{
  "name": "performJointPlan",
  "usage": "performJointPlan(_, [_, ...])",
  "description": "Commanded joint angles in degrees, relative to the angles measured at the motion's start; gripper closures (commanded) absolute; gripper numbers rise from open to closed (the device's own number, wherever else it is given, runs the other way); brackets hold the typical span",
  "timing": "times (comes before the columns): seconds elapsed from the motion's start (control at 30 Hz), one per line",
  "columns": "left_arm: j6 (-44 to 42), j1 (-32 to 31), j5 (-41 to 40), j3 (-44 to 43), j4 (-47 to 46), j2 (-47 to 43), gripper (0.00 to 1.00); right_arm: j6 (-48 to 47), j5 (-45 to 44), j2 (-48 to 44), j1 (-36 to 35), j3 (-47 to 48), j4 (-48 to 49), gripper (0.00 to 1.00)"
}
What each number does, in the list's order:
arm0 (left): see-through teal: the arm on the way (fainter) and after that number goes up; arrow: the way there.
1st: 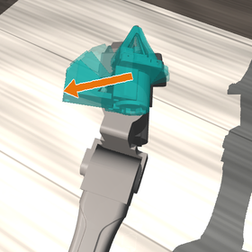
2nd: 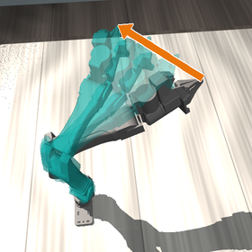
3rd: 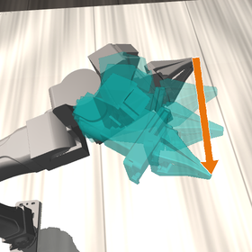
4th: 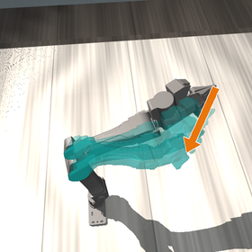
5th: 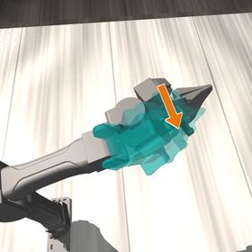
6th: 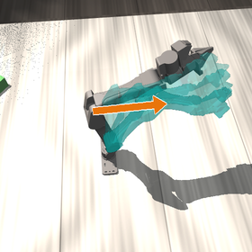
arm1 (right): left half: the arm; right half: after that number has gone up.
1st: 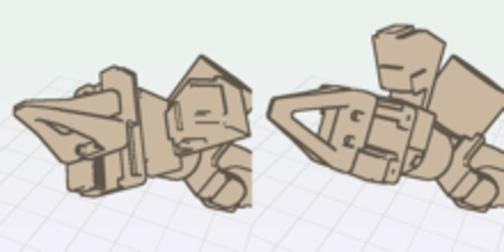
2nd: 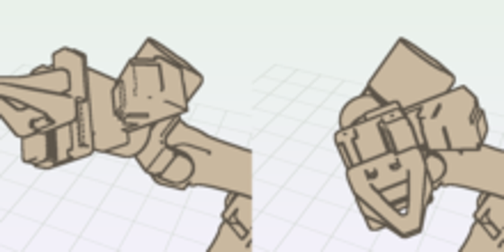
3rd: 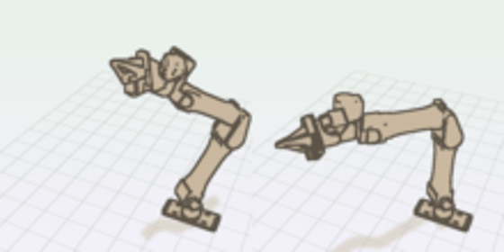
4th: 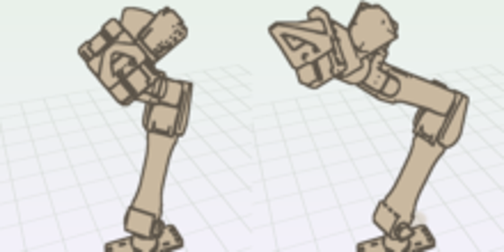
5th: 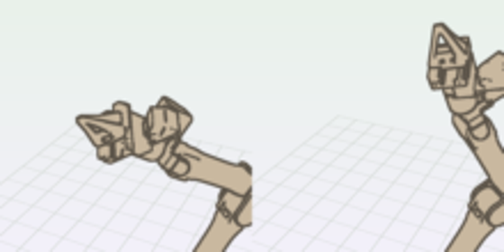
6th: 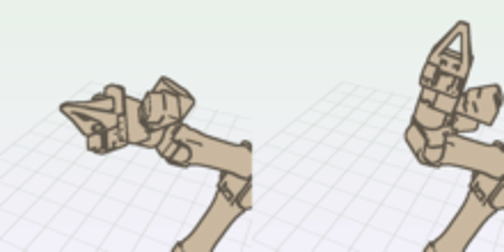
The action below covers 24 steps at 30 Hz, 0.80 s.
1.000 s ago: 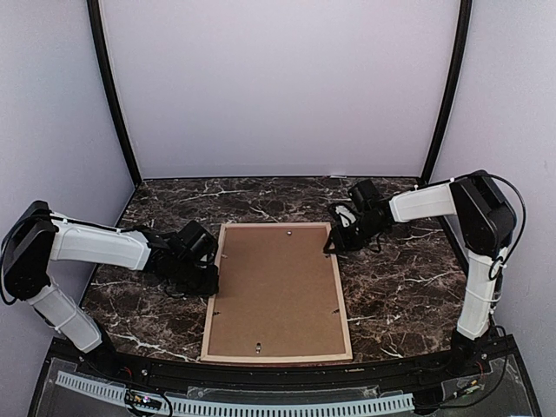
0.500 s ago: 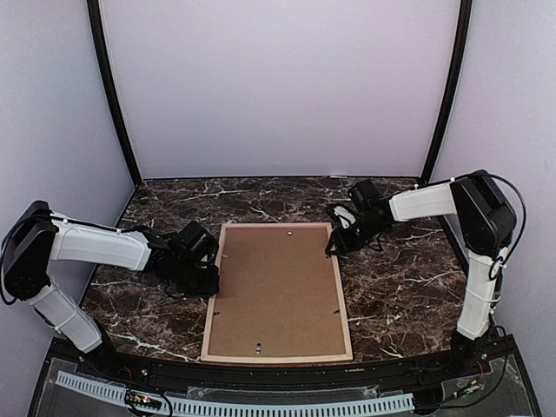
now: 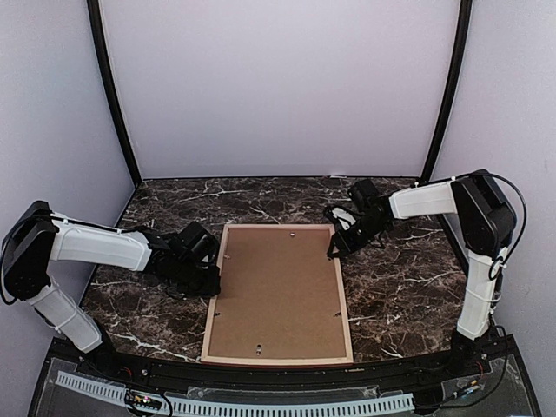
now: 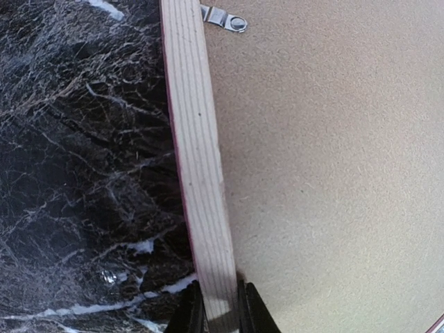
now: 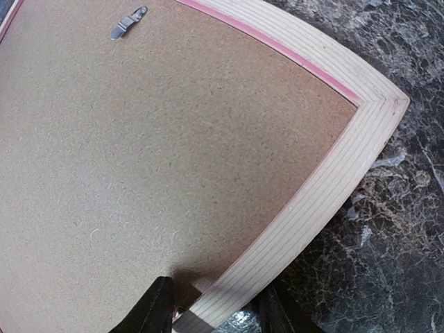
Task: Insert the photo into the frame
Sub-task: Press the fastener onto the backboard.
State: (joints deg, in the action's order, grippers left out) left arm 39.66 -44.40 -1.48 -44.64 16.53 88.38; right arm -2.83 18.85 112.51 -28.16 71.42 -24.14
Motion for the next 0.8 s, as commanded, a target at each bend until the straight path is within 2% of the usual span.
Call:
performJointPlan(0.0, [-2.5, -1.4, 4.3, 0.4, 0.0, 0.8, 0.85, -4.1, 0.2, 3.5, -0.5, -0.8, -8.8, 0.54])
performJointPlan(0.23, [-2.5, -1.4, 4.3, 0.2, 0.2, 0.7, 0.85, -2.6, 1.2, 2.7, 1.3, 0.6, -8.3, 0.53])
performJointPlan(0.57, [-2.6, -1.4, 4.1, 0.2, -0.3, 0.8, 0.85, 13.1, 8.0, -0.5, 4.3, -3.6, 2.7, 0.45])
performJointPlan(0.77, [-2.5, -1.4, 3.5, 0.4, -0.4, 0.3, 0.85, 20.1, 2.5, -6.5, 4.1, -11.1, 6.6, 0.4])
